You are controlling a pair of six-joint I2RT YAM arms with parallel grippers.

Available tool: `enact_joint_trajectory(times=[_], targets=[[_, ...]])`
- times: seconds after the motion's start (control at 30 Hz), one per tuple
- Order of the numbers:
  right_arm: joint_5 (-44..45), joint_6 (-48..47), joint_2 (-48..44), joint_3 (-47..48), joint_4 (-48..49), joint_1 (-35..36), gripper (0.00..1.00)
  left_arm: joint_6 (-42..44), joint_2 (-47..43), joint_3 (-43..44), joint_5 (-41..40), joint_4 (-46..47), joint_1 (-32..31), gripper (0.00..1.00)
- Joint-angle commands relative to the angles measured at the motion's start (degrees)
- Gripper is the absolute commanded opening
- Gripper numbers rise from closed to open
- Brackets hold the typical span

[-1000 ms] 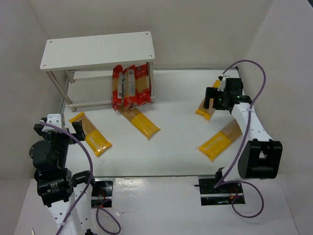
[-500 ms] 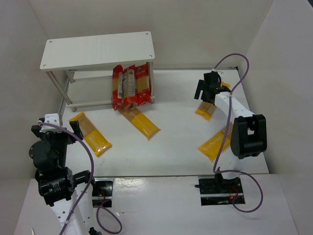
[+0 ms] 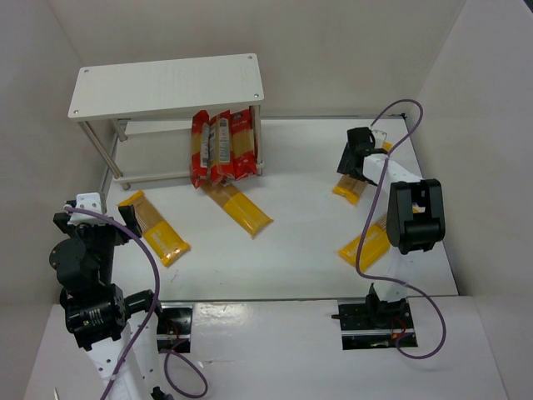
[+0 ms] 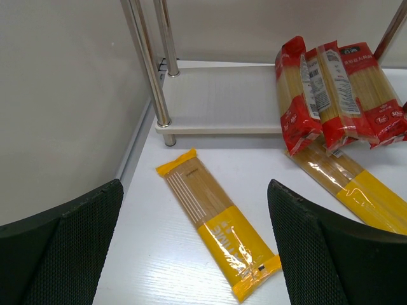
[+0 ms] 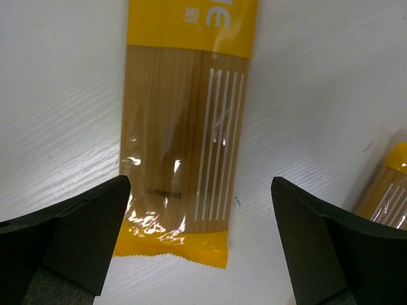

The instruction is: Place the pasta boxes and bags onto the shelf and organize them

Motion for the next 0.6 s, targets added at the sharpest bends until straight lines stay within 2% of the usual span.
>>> enact_joint_trajectory(times=[0.0,0.23,0.37,0.57], targets=[[1.7,2.1,1.8,2.4,2.1,-1.6,1.0,1.1,0.2,0.0,0.6,2.0,0.5,1.0],[-5.4,2.7,5.4,5.7,0.6,-5.8,1.0,1.1,0.2,0.0,0.6,2.0,0.5,1.0],[-12.7,2.7,6.8,6.8,0.6,-7.9,1.0,1.1,0.2,0.0,0.6,2.0,0.5,1.0],[-15.0,3.2,7.9,8.4,1.3,-8.4,1.0,1.6,0.2,0.0,0.6,2.0,1.0,1.0]])
